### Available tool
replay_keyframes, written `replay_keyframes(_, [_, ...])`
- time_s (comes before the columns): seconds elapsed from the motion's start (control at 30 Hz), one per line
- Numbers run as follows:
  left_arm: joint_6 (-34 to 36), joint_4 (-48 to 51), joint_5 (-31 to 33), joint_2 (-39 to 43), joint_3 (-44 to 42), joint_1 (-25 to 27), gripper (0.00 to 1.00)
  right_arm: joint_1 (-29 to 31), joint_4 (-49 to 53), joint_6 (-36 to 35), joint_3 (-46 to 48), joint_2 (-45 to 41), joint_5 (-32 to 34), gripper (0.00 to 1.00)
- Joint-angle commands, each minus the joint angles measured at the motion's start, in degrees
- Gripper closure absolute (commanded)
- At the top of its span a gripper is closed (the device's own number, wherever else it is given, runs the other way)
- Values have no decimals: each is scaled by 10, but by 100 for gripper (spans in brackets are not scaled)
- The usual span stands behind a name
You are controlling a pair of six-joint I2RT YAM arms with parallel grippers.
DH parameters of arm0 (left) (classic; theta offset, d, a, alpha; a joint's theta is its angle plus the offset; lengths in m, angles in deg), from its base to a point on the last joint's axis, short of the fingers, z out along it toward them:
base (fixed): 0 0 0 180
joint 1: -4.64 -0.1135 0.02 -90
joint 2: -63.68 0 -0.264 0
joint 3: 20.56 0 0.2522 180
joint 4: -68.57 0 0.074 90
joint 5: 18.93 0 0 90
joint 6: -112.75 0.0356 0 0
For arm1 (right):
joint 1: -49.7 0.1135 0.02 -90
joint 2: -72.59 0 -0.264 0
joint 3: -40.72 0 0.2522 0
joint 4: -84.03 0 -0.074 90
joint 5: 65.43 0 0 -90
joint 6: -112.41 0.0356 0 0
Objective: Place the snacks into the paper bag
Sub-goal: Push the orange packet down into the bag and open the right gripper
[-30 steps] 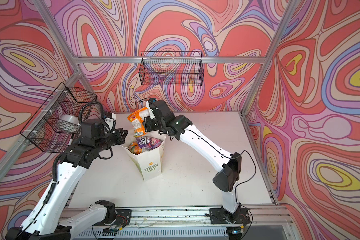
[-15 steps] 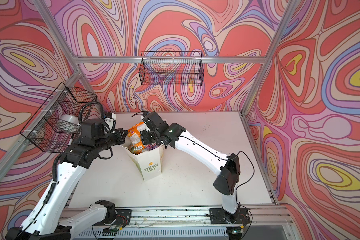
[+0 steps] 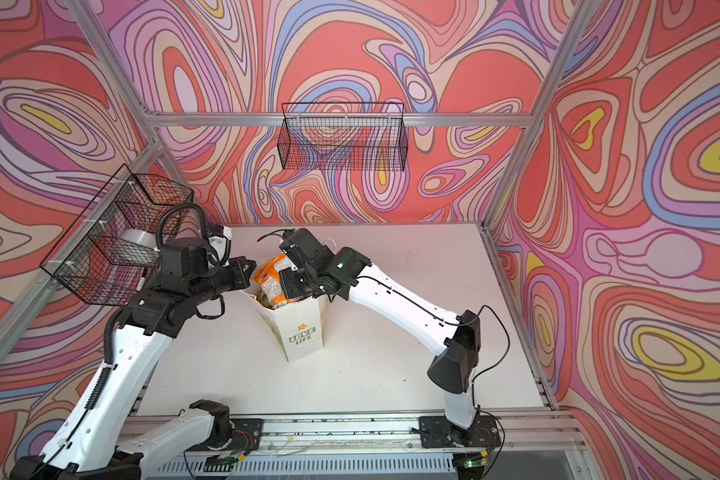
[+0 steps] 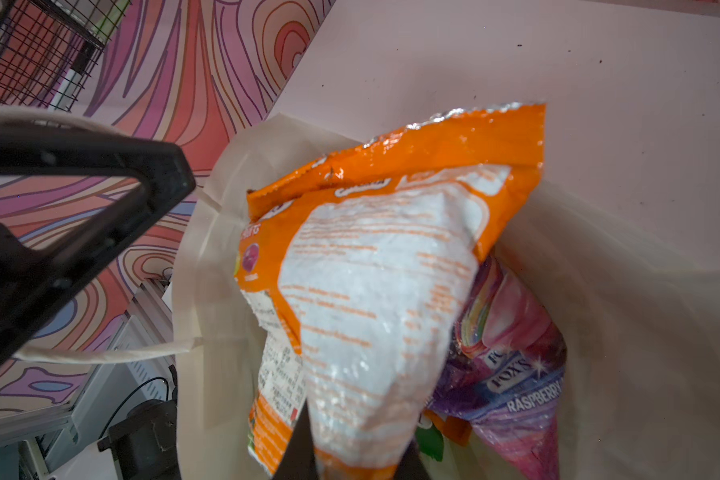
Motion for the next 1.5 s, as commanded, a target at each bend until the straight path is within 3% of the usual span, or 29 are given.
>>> replay_keyframes(0.0, [-8,-12,-13,5,3,-4,95,1,28,-1,-27,24,0,100])
replay_keyframes(0.17, [-6,-10,-5,11,4,-4,95,0,62,-1,-68,48,17,89])
replay_keyframes(0.33, [-6,-15,1,20,0,-4,94,0,74,-4,-83,59,21,61])
replay_keyframes(0.5, [-5,-13,-5,18,3,-4,95,0,83,-3,-85,35,70,26])
replay_keyframes(0.57, [-5,-11,-3,20,3,-4,95,0,91,-9,-97,27,87,20])
replay_keyframes(0.67, [-6,-13,-6,22,2,-4,94,0,95,-23,-117,24,93,22])
replay_keyframes(0.93, [-4,-10,0,15,3,-4,95,2,80,-27,-155,43,47,68])
replay_keyframes(1.0, [-4,-12,-3,17,2,-4,95,2,77,-27,-156,51,25,75])
replay_keyframes(1.13, [-3,-11,2,13,2,-4,94,2,83,-20,-156,72,4,80])
replay_keyframes(1.47, [-1,-8,11,15,4,-4,94,1,92,-21,-120,97,13,77])
